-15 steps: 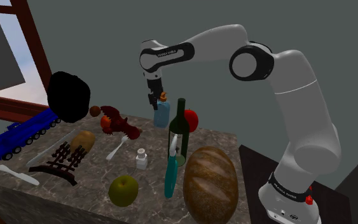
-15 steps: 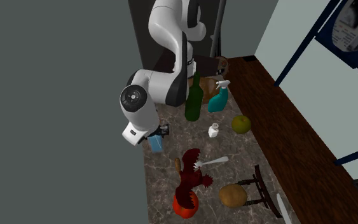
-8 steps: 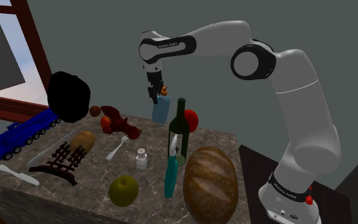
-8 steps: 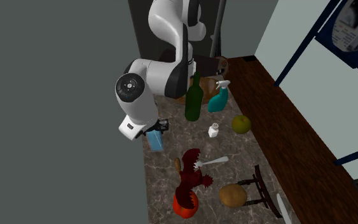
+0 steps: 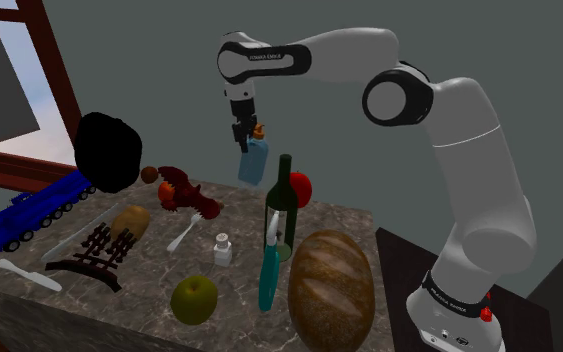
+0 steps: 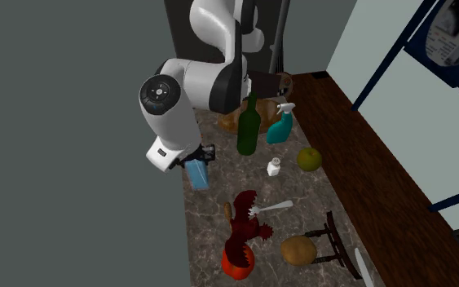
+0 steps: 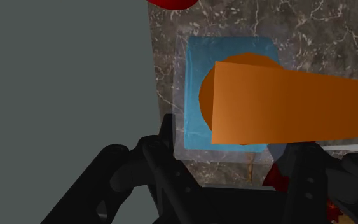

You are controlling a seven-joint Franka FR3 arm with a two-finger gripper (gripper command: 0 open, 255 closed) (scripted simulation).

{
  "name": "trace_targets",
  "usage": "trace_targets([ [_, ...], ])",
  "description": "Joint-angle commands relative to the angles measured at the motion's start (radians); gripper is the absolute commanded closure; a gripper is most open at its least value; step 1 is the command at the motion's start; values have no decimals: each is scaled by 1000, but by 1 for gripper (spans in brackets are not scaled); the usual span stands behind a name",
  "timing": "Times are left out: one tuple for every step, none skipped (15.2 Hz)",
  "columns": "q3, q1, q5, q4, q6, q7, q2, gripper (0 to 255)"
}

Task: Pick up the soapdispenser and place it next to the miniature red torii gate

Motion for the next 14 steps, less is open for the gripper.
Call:
trace_targets([
  [0,1,0,31,-28,-1,3,255],
  [0,1,0,49,-44,-1,6,255],
  [0,2,0,69,-59,-1,9,255],
  [0,2,0,89,-76,-2,13,255],
  [0,3,0,111,-93,-2,18,255],
  [0,3,-1,134,-110,-3,24,255],
  [-1,4,-1,158,-128,-3,30,255],
  [-1,5,-1,185,-147,-4,38,255],
  [-1,6,-1,213,-167,-4,47,255],
  [-1,6,-2,231,-178,-5,52,255],
  [4,20,0,192,-163,15,29,255],
  [8,34,1,159,-150,34,10,255],
  [13,48,3,131,-139,53,-7,255],
  [18,63,4,106,-130,73,-22,255],
])
